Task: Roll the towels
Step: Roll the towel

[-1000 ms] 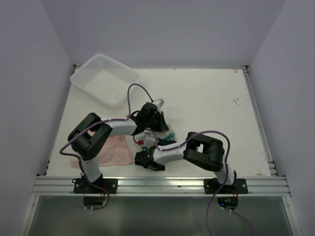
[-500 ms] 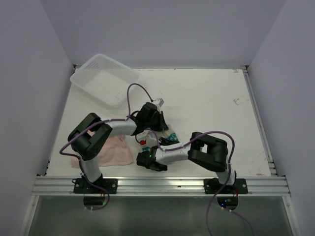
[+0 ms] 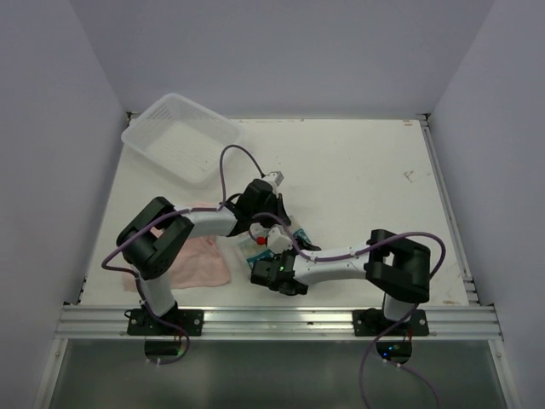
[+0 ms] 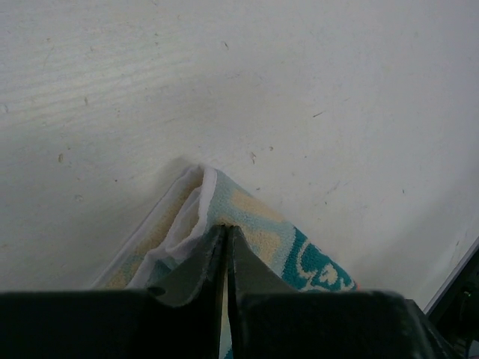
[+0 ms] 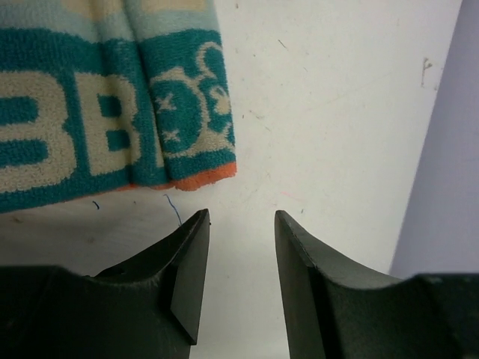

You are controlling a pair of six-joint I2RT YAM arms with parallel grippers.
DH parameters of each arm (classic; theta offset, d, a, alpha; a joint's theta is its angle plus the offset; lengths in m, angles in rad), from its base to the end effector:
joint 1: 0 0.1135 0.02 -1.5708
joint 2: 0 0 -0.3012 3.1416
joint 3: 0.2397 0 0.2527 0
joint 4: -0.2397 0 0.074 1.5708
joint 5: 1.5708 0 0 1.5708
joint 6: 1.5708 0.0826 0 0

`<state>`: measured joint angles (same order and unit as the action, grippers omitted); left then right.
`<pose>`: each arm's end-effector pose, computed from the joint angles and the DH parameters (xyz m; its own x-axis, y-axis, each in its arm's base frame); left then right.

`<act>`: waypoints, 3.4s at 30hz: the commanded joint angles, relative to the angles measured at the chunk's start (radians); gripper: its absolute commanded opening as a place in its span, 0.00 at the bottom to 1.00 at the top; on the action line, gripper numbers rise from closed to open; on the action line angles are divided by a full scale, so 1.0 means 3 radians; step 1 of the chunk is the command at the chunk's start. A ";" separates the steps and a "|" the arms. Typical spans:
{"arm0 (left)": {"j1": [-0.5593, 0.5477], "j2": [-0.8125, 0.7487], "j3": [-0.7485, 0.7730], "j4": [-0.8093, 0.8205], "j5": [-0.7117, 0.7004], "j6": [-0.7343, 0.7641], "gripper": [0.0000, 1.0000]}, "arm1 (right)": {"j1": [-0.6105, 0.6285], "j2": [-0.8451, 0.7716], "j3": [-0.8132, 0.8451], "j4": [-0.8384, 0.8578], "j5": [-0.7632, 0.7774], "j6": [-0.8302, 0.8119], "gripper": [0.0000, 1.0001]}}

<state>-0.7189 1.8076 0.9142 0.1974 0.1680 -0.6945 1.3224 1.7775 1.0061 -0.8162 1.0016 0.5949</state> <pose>0.2999 -0.2808 0.1530 -0.8481 -0.0963 -0.5210 0.2643 0.7754 -0.5735 0.1406 0.2714 0.1617 -0.4983 -0.7361 -0.4581 -0.2978 0.6415 -0.7069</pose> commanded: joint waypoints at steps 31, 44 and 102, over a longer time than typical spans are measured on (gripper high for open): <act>0.0075 0.0024 -0.0179 -0.0039 -0.0074 0.0045 0.07 | -0.1631 -0.2300 -0.1942 0.2868 -0.2443 0.1049 0.54; 0.0075 -0.0017 -0.0220 -0.0045 -0.0074 0.0050 0.07 | -0.1933 -0.1881 -0.2152 0.3594 -0.2903 0.1080 0.52; 0.0167 -0.0851 0.0057 -0.0362 0.0069 -0.0001 0.09 | 0.0460 -0.0609 -0.0696 0.1882 0.0399 -0.0341 0.00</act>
<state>-0.6678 1.5982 0.9615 0.0414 0.1608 -0.6876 1.4250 1.5242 0.7132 -0.1795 0.9962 0.5030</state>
